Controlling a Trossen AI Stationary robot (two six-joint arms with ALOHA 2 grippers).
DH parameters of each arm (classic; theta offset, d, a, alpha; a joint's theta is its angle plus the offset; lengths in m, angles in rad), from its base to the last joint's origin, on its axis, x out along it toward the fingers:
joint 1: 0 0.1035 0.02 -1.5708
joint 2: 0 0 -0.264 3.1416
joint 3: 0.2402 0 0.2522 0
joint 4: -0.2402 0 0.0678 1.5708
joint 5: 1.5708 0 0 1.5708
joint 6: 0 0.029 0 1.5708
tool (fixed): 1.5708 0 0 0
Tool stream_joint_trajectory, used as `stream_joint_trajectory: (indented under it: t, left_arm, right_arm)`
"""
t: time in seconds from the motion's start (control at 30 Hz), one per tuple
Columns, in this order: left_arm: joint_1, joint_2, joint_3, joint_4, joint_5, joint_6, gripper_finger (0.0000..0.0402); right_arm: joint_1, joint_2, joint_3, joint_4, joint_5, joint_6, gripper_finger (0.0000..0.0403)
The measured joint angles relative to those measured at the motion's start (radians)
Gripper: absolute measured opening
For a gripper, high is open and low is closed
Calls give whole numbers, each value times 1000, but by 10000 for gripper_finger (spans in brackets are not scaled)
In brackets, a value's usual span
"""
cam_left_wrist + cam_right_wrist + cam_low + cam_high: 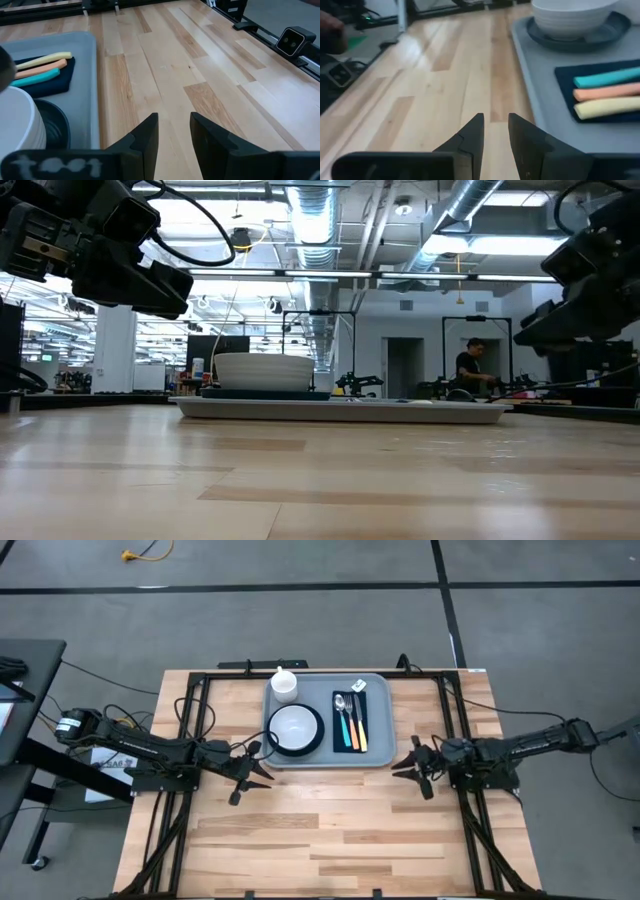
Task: Set up tray
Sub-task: Return to Home Position
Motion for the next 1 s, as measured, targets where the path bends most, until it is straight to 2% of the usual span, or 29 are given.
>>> stream_joint_trajectory:
  t: [0.07, 0.23, 1.0]
  left_arm:
    - [0, 0, 0, 0, 0, 0, 103]
    - [0, 0, 0, 0, 0, 0, 103]
    - [0, 0, 0, 0, 0, 0, 103]
  right_arm:
    - [25, 2, 0, -2, 40, 31, 82]
    - [61, 6, 0, -1, 37, 137, 82]
    - [69, 6, -2, -2, 36, 134, 82]
